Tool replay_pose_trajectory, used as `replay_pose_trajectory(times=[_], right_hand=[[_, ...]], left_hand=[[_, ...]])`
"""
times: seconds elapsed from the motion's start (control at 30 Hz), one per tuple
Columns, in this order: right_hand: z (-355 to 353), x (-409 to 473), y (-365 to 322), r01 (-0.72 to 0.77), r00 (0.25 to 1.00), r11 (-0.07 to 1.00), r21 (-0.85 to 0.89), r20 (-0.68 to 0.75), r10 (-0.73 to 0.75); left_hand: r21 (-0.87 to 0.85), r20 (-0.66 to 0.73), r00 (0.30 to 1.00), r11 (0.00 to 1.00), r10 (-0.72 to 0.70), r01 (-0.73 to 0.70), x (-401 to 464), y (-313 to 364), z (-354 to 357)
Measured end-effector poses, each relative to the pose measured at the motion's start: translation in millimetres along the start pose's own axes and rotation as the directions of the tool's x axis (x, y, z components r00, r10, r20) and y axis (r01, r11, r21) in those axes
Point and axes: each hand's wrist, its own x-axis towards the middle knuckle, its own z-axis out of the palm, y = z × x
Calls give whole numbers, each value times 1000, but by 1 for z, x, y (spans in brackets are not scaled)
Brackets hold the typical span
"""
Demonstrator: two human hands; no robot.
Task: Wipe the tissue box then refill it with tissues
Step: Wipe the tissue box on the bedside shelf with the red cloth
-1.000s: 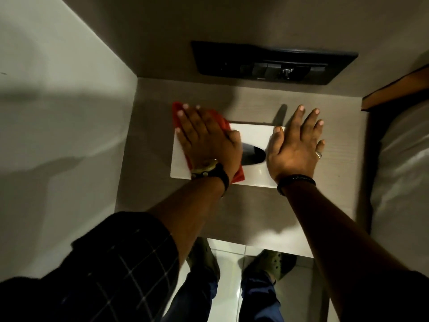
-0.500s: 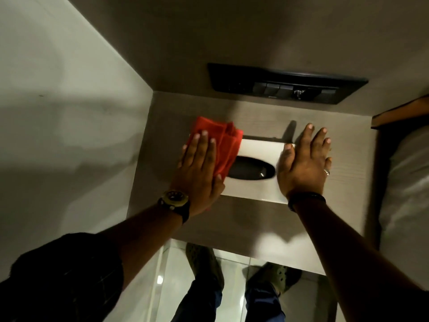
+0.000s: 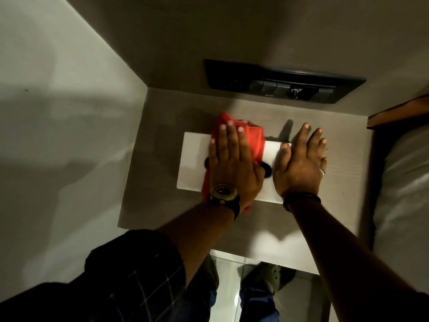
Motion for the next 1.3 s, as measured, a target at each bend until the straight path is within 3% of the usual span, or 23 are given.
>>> replay_pose_trajectory(times=[0.23, 0.43, 0.7, 0.93, 1.1, 1.17, 1.3], right_hand=[[0, 2, 2, -3, 1000, 1000, 31, 14, 2], [2, 2, 2, -11, 1000, 999, 51, 18, 10], [3, 3, 3, -5, 1000, 998, 56, 8, 5], [3, 3, 2, -10, 1000, 998, 63, 0, 11], [4, 4, 6, 9, 1000, 998, 65, -19, -7], [3, 3, 5, 14, 1000, 998, 59, -19, -13], [-7, 0, -4, 3, 1000, 1000, -12, 9, -3]], left_hand=[[55, -17, 960, 959, 278, -277, -8, -41, -1], [100, -22, 988, 984, 154, -151, -13, -78, -9], [59, 20, 1000, 998, -22, 21, -15, -40, -7], [-56, -85, 996, 998, -1, -3, -14, -1, 4], [-250, -111, 984, 955, 136, -160, -9, -45, -9], [-181, -98, 989, 975, 112, -128, 2, -80, -19], [-48, 63, 997, 998, 48, -45, 20, -116, -22]])
